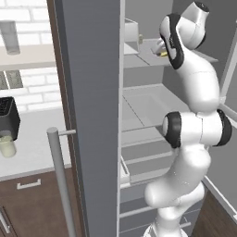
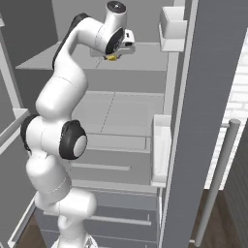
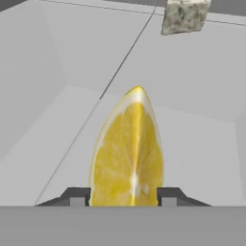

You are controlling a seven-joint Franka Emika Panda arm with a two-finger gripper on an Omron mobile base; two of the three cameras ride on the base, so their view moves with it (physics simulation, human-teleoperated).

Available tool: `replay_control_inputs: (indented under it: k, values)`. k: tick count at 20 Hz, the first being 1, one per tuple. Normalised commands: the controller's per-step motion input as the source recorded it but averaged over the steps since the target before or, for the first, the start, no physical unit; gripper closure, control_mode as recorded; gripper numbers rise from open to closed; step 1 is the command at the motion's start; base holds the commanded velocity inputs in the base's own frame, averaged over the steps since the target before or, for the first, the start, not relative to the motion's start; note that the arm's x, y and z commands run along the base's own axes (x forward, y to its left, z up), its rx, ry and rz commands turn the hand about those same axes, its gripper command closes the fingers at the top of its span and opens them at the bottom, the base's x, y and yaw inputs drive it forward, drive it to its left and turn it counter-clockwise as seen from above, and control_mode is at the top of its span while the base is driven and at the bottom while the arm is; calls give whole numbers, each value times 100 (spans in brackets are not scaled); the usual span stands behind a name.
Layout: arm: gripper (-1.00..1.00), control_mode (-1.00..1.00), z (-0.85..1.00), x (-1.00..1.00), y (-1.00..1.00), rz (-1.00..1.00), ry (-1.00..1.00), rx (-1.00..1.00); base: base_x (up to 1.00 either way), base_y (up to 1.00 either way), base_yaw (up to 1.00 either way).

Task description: Grab a lemon wedge from the fridge and one ice cube from the ice bowl, and put them in the glass of lemonade.

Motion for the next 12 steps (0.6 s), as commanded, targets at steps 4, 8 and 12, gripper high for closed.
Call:
replay_control_inputs:
  k: [4,8,12]
  values:
    - [100,-100,0,-100,-1,0,-25,1,0,0,0]
    - [100,-100,1,-100,0,0,-15,0,0,0,0]
    - [100,-100,3,-100,0,0,-1,-5,0,0,0]
